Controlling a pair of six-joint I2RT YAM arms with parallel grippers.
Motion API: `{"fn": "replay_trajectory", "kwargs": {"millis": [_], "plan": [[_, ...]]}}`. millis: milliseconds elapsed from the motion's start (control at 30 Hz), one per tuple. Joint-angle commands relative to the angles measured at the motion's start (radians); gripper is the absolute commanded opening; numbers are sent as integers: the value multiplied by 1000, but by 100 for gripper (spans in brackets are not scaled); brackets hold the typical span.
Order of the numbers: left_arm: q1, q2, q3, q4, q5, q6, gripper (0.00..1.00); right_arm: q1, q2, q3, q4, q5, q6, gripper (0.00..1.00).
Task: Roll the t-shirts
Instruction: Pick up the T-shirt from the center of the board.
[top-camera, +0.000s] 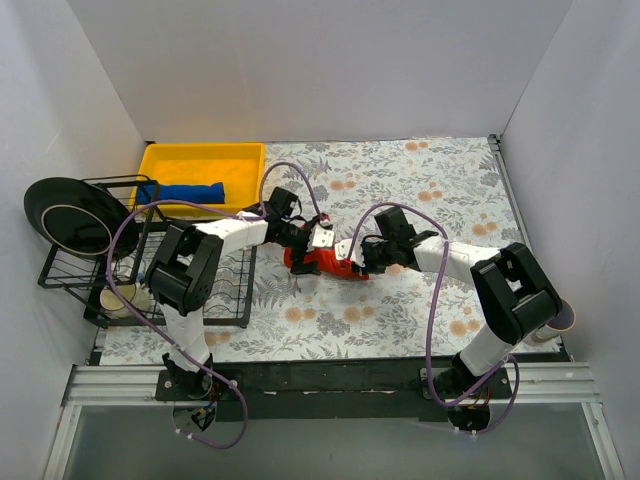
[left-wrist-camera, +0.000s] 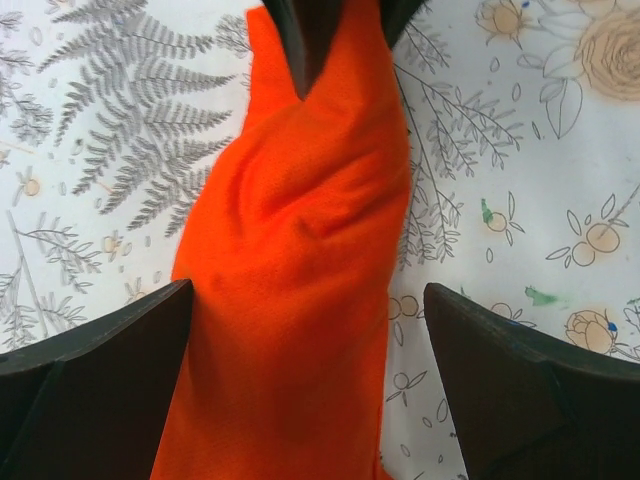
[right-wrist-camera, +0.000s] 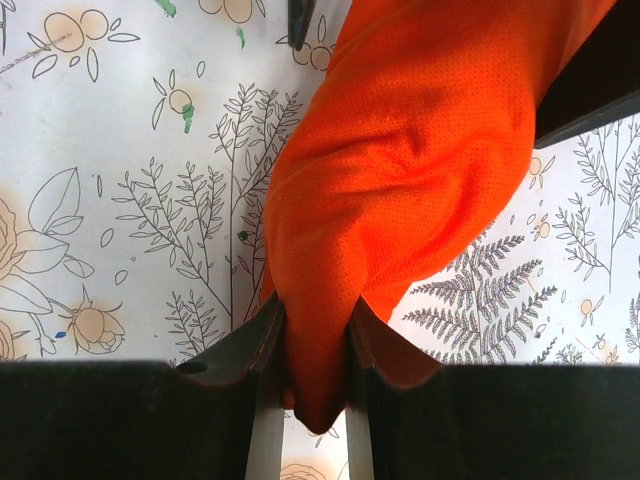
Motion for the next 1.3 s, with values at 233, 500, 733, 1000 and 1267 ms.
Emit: {"fn": "replay_trajectory", "kwargs": {"millis": [233, 500, 733, 1000, 1267], "plan": [[-86, -46, -197, 237, -140, 114, 96, -5, 11, -21, -75, 23, 25, 24], [-127, -34, -245, 237, -208, 209, 83, -5, 25, -8, -92, -9, 38, 25], [-152, 20, -199, 178, -280, 180, 60, -10, 48, 28, -132, 3, 29, 25], [-138, 55, -163, 49, -384, 115, 42, -51, -12, 25, -210, 18, 28, 33], [-137, 100, -52, -85, -413, -75, 6, -97, -158, 167, -319, 129, 217, 99]]}}
